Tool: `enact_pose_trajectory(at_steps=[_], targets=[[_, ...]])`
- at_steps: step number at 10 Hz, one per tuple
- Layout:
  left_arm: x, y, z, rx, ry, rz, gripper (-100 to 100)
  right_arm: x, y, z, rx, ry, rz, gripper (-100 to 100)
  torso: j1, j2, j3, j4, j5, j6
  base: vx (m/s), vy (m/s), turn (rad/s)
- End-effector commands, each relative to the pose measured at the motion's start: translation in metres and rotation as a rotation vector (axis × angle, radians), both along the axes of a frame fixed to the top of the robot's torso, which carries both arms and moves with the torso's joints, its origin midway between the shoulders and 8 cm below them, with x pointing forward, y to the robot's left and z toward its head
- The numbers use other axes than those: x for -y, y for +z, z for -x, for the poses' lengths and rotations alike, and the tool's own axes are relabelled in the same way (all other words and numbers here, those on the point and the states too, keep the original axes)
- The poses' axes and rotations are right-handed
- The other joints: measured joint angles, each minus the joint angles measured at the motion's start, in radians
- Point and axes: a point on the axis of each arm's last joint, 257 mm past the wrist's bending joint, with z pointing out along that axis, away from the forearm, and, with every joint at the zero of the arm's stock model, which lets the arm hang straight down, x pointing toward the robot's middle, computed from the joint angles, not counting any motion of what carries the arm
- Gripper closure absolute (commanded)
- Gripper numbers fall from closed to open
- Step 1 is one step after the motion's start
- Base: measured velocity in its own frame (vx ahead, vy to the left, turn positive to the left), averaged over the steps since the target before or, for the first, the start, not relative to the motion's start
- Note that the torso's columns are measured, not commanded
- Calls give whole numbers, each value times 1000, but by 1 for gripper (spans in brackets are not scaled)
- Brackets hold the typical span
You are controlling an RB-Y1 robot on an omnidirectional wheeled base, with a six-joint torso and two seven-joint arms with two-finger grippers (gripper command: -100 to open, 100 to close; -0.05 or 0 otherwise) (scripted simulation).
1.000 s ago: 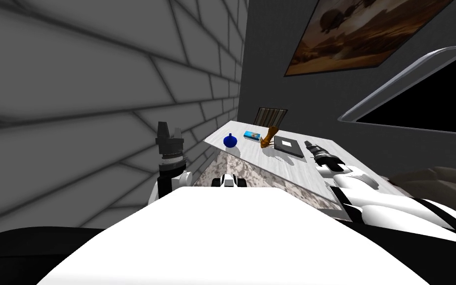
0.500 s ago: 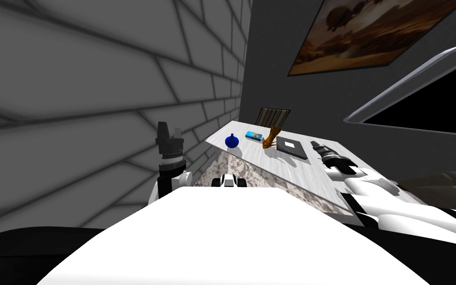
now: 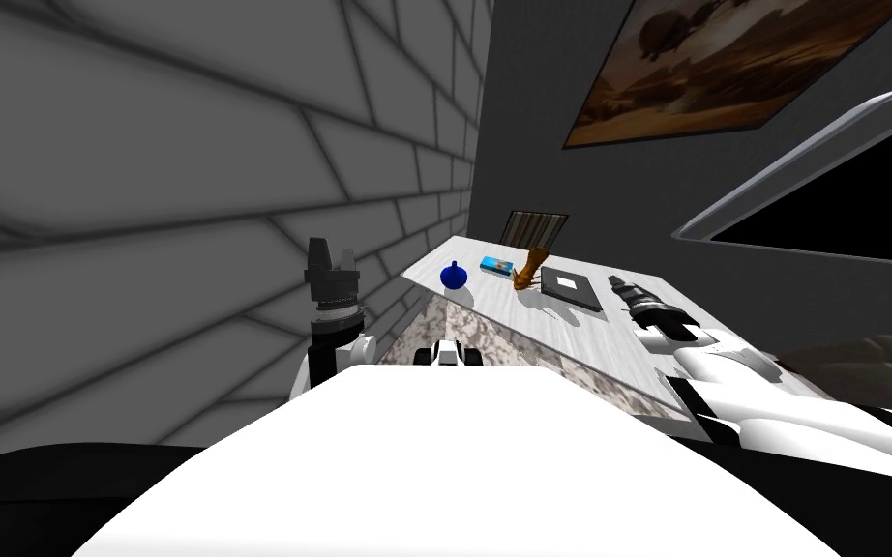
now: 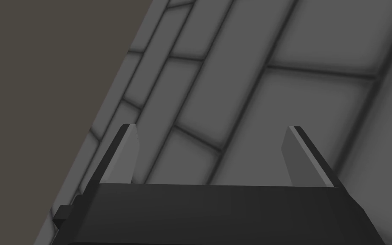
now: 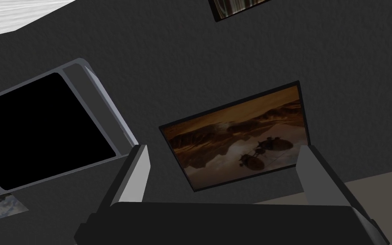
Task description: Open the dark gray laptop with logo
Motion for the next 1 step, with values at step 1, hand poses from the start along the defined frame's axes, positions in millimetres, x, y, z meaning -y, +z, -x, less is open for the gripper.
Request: enact_pose_trajectory(at_steps=[1], targets=[[0, 0, 0, 0, 0, 0, 0, 0, 0, 0, 0, 0, 0, 0, 0, 0, 0, 0, 0, 0, 0, 0, 0]])
